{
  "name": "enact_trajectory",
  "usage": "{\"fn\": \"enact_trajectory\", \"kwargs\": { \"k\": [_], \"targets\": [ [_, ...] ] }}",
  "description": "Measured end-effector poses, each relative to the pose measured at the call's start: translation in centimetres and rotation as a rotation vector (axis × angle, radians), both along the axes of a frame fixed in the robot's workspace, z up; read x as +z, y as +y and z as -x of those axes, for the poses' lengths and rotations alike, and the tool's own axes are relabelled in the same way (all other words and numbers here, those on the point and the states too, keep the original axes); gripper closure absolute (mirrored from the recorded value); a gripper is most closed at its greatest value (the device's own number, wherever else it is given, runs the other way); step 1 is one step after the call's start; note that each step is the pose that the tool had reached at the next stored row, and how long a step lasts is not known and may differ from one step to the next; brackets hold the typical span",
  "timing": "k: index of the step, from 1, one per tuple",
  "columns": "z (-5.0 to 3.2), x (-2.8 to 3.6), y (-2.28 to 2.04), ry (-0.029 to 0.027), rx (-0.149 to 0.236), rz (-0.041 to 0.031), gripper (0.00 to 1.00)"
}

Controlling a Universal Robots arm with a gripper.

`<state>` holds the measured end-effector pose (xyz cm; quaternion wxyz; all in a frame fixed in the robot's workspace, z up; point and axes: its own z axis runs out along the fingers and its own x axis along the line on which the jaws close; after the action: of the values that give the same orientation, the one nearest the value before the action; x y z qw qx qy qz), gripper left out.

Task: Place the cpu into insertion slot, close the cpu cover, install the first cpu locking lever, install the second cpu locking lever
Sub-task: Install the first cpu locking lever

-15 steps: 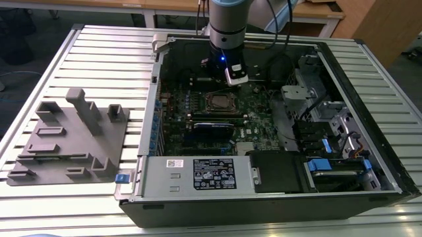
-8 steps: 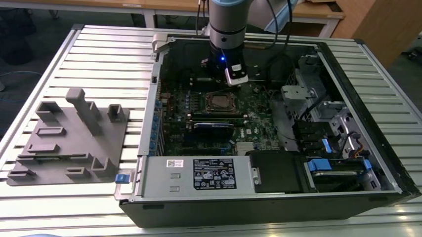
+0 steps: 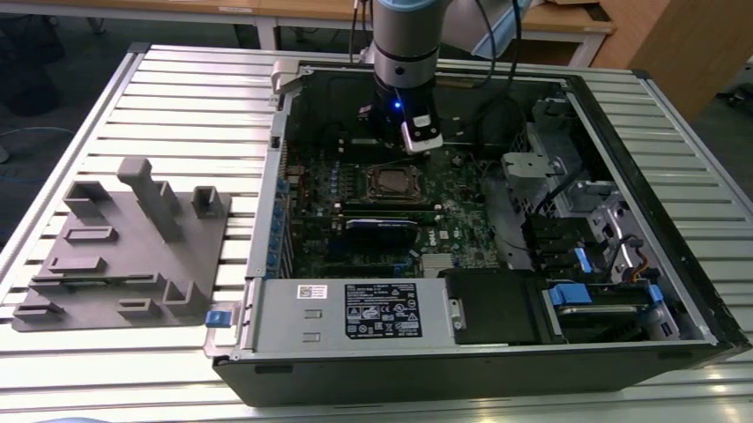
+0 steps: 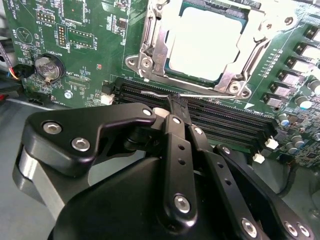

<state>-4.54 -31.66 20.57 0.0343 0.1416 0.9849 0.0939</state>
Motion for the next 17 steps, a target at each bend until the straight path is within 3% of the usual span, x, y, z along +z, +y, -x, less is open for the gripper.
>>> {"fn": "enact_trajectory", "kwargs": {
  "k": [6,12,14,16,17],
  "targets": [
    [0.0,-0.32,0.0,-0.0047,0.0,0.0028,0.89],
    [0.0,-0.35,0.0,-0.0054,0.0,0.0042,0.89],
    [0.01,-0.4,0.01,-0.0097,0.0,0.0059,0.89],
    [0.02,-0.49,0.0,-0.02,0.0,0.0065,0.89],
    [0.01,-0.49,0.0,-0.0222,0.0,0.0071,0.89]
  ]
}}
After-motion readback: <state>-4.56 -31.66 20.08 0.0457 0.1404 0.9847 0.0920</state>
